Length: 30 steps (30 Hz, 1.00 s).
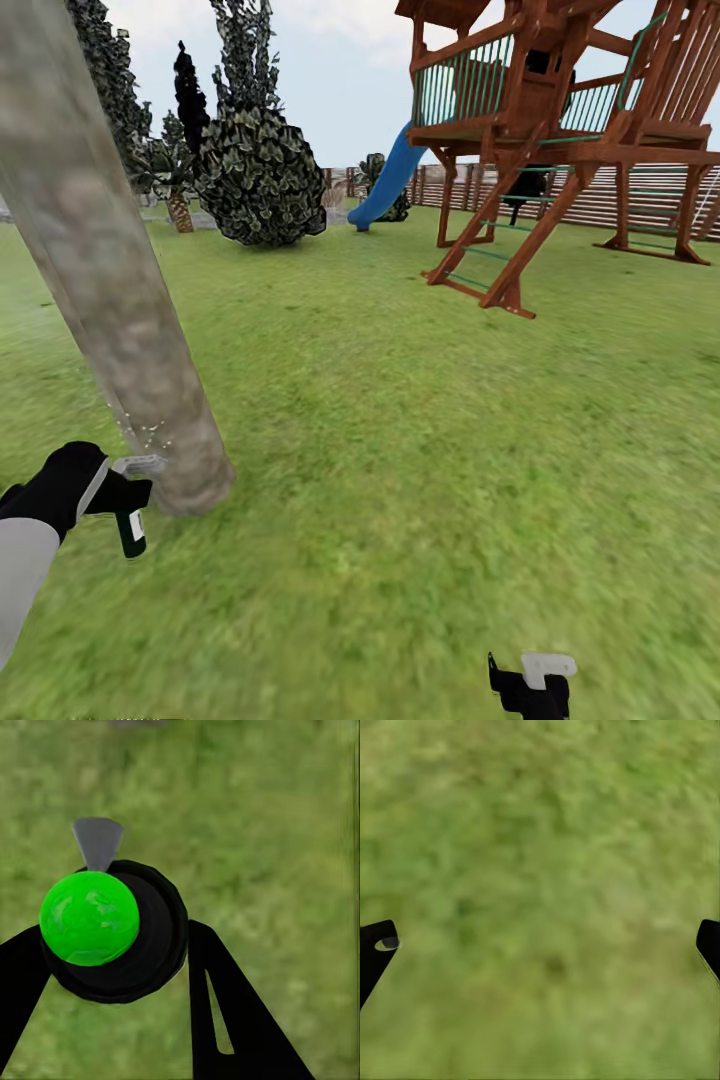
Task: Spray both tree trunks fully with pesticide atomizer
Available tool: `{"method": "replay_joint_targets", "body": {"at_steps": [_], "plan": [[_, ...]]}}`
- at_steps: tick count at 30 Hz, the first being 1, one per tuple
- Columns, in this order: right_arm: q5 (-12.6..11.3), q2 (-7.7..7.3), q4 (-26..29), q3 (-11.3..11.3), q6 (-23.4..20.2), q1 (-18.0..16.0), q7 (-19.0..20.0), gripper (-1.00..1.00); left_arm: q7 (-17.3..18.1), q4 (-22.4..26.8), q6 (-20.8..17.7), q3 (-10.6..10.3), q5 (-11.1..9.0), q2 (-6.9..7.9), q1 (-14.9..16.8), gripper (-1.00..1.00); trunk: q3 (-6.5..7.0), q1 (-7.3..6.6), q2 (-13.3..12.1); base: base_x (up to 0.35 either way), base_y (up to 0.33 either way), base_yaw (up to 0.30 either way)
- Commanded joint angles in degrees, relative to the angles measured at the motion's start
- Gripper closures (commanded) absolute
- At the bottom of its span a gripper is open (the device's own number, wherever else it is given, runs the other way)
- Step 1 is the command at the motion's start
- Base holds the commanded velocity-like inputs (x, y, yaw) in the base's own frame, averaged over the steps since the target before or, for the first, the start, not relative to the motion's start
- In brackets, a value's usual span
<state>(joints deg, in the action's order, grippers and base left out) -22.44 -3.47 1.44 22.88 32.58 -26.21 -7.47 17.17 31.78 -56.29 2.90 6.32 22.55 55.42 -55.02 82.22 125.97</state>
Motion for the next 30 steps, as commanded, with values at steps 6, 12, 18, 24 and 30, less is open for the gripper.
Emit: {"method": "replay_joint_targets", "body": {"at_steps": [6,12,18,24,30], "plan": [[-0.2,-0.05,0.1,0.5,0.1,0.0,-0.3,-1.0,0.6,0.9,-0.3,0.3,0.7,-0.65,0.0,1.0,-0.05,0.01,0.0,0.118,-0.261,0.276],[-0.2,-0.05,0.1,0.5,0.0,0.0,-0.4,-1.0,1.1,1.1,-0.9,-0.1,0.6,-1.05,0.3,1.0,-0.05,0.01,0.0,0.095,-0.269,0.265],[-0.2,-0.1,0.1,0.5,0.0,0.0,-0.4,-1.0,3.9,1.0,-1.4,-1.9,0.7,-3.26,2.6,1.0,-0.05,0.01,0.0,0.147,-0.263,0.055],[-0.2,-0.13,0.1,0.5,0.0,0.0,-0.4,-1.0,7.2,1.0,-2.2,-5.3,1.0,-2.46,6.6,1.0,-0.05,0.01,0.0,0.082,-0.106,0.001],[-0.2,-0.07,0.1,0.5,0.0,0.0,-0.4,-1.0,7.3,0.0,-2.4,-5.5,1.0,0.71,9.0,1.0,-0.05,0.01,0.0,0.001,-0.001,0.069]]}}
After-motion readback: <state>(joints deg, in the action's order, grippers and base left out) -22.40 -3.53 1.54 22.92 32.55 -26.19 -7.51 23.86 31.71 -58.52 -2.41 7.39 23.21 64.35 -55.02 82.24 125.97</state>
